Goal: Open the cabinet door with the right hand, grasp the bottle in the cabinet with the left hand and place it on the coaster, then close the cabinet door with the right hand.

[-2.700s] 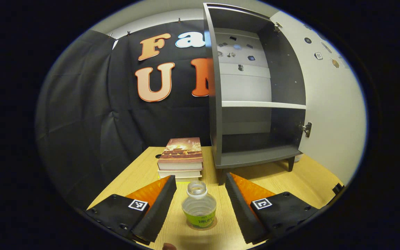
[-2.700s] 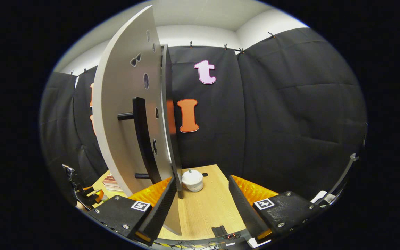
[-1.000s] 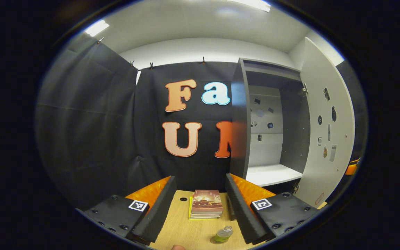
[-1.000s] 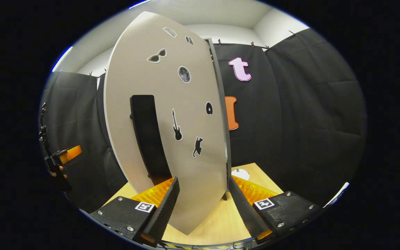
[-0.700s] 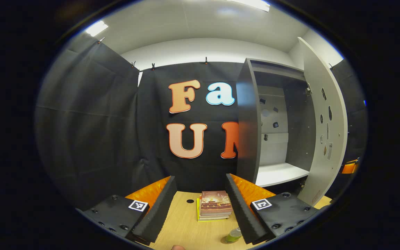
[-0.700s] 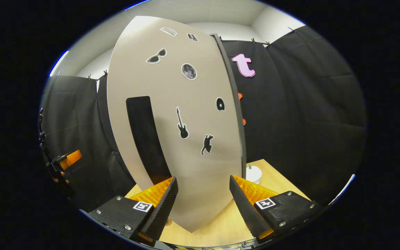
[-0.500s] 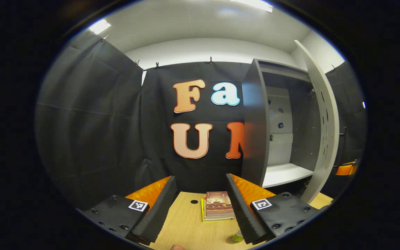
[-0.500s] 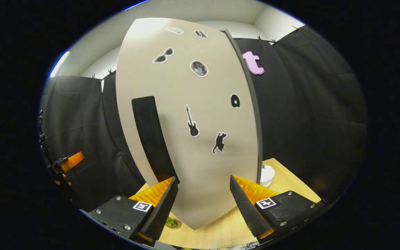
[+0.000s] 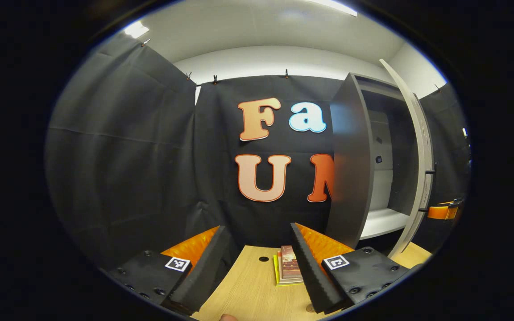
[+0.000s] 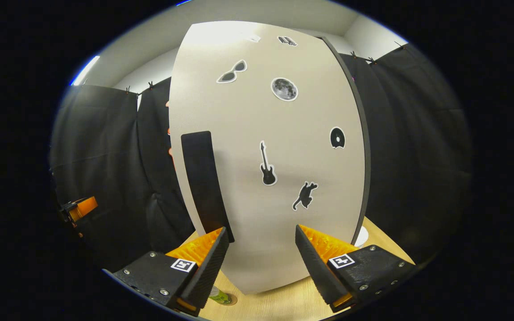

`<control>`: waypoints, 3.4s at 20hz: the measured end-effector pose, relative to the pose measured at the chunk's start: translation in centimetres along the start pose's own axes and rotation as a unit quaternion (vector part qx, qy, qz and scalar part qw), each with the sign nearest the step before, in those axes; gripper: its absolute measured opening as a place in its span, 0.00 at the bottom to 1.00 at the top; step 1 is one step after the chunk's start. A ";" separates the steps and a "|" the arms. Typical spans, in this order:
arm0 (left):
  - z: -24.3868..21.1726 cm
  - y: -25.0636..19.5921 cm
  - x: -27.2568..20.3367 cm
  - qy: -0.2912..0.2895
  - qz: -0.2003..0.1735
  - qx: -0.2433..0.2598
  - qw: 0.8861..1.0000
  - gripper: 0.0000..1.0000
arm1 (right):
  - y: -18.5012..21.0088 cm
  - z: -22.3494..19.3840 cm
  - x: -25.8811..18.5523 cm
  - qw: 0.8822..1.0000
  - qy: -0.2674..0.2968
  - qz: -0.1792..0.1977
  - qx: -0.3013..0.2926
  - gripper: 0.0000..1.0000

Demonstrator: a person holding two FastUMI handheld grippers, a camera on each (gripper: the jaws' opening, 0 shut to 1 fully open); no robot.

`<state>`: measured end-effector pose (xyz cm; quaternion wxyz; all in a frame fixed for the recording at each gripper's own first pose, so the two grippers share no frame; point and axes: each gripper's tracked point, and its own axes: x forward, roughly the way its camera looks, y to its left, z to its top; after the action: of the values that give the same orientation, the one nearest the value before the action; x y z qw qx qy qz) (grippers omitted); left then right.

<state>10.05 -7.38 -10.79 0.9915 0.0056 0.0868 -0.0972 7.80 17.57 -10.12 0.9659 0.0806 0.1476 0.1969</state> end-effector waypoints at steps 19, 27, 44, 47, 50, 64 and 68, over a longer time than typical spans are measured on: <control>0.3 3.2 1.5 -0.008 0.010 0.015 1.000 0.93 | 1.9 0.4 2.7 1.000 -0.004 -0.012 -0.008 0.93; -0.1 4.0 1.3 -0.005 0.018 0.017 1.000 0.93 | 2.0 0.5 3.3 1.000 -0.007 -0.022 -0.014 0.93; 4.1 4.3 2.8 -0.023 0.018 0.013 0.999 0.93 | 0.1 5.3 -0.3 0.998 -0.024 -0.029 -0.056 0.94; 7.2 3.0 4.0 -0.039 0.001 0.009 0.999 0.93 | -1.9 7.9 -4.2 0.995 -0.035 -0.039 -0.084 0.94; 10.1 2.0 5.1 -0.055 -0.010 -0.002 0.998 0.93 | -4.6 10.3 -8.1 0.991 -0.046 -0.066 -0.110 0.94; 13.5 -8.4 9.4 -0.051 -0.103 -0.053 0.992 0.92 | -12.9 17.9 -25.8 0.978 -0.075 -0.171 -0.092 0.94; 13.9 -11.0 9.7 -0.047 -0.132 -0.077 0.987 0.96 | -13.4 18.8 -29.2 0.975 -0.083 -0.188 -0.088 0.94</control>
<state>19.65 -20.39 1.33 0.9703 -0.0867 0.0473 -0.2207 -7.18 -8.24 12.15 0.9978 -0.0182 0.0613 0.0165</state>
